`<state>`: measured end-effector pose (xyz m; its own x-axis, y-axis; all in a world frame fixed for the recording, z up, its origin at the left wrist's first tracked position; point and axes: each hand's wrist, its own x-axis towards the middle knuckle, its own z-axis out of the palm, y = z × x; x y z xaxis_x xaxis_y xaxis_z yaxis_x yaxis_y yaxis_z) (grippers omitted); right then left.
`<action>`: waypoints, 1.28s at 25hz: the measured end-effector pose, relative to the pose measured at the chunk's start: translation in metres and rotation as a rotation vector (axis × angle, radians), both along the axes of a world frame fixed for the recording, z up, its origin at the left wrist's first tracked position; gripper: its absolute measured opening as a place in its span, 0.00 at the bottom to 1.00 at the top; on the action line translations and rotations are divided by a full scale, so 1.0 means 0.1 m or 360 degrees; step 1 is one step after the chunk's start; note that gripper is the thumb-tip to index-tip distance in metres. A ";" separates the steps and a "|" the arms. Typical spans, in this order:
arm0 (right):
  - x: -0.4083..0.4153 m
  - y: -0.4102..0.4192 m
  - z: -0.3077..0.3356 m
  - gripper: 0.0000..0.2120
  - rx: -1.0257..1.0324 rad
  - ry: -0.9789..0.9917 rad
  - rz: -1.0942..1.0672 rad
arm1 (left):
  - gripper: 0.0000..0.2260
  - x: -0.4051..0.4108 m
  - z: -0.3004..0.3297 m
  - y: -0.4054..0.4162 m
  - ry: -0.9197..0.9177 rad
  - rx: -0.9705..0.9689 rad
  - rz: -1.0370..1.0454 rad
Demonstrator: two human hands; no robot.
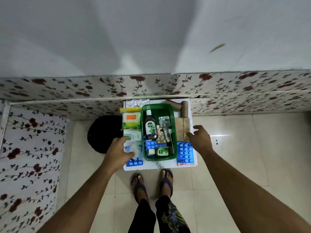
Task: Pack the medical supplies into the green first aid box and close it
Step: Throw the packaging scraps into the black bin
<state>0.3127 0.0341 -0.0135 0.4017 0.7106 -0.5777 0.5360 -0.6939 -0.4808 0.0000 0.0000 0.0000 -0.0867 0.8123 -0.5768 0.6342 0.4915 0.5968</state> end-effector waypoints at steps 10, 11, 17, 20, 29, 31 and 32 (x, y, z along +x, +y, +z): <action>-0.07 0.10 -0.36 0.14 -0.0065 -0.0002 -0.0258 | 0.12 0.14 -0.41 -0.01 0.0281 0.0230 -0.0339; -0.07 0.10 -0.36 0.12 -0.0059 0.0008 -0.0259 | 0.09 0.14 -0.42 0.00 0.0280 0.0244 -0.0324; 0.04 0.04 -0.25 0.05 0.0012 0.0084 -0.0182 | 0.12 0.08 -0.23 0.00 0.0156 0.0170 0.0000; 0.14 -0.01 -0.05 0.02 0.0106 0.0184 -0.0306 | 0.09 0.02 -0.02 0.04 0.0014 0.0105 0.0279; -1.10 0.20 1.04 0.04 0.0620 0.0595 0.0017 | 0.08 -0.81 0.11 0.24 -0.0299 0.0087 0.1028; -1.74 0.24 0.85 0.02 0.0561 0.0563 0.0256 | 0.08 -1.09 -0.10 0.30 -0.0306 0.0036 0.1037; -2.04 0.26 0.71 0.02 0.0542 0.0487 0.0387 | 0.08 -1.23 -0.24 0.34 -0.0293 0.0023 0.1084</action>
<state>0.1089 0.0599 0.0572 0.0503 0.9307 -0.3623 0.4620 -0.3433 -0.8177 -0.1227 0.0343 -0.0240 -0.4808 0.6196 -0.6205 0.0764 0.7345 0.6743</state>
